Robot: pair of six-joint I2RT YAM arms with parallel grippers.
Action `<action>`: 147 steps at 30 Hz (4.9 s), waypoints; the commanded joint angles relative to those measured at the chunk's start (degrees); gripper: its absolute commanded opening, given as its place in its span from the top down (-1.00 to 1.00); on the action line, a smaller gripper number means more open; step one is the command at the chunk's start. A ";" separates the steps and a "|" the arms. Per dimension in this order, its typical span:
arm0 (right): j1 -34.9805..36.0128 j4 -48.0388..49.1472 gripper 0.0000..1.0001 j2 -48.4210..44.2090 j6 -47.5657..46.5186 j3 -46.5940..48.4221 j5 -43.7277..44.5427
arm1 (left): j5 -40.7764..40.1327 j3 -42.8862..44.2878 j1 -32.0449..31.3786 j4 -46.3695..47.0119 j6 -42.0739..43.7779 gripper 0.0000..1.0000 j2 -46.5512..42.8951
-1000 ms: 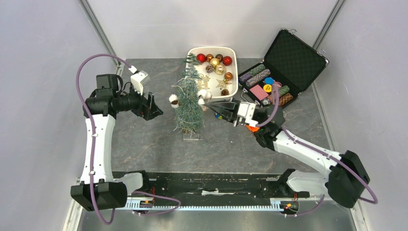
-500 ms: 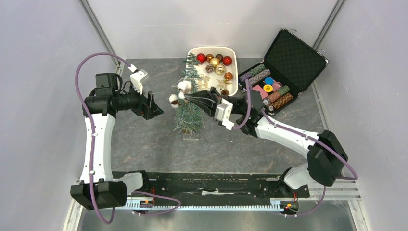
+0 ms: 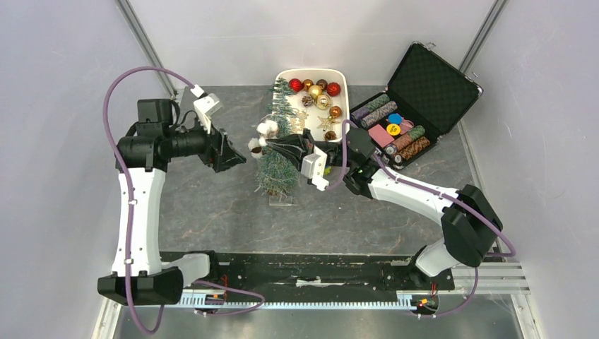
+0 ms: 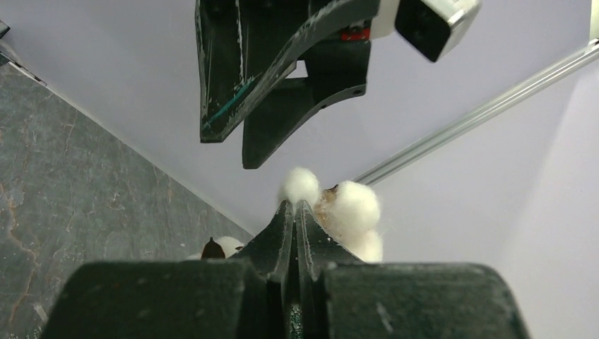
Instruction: Decorate the small christmas tree
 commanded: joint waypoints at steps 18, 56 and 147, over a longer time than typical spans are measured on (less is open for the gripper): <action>1.88 -10.50 1.00 -2.27 -8.96 2.42 -0.25 | -5.10 6.87 -12.95 16.16 -21.10 -0.55 1.05; 4.69 -16.27 -0.26 -9.37 4.07 -0.06 5.45 | -5.13 3.46 -15.10 8.84 -10.19 0.95 -0.37; -1.24 -42.51 -0.30 11.82 51.32 36.15 33.98 | -63.86 -29.73 -50.13 51.73 12.51 0.95 -6.94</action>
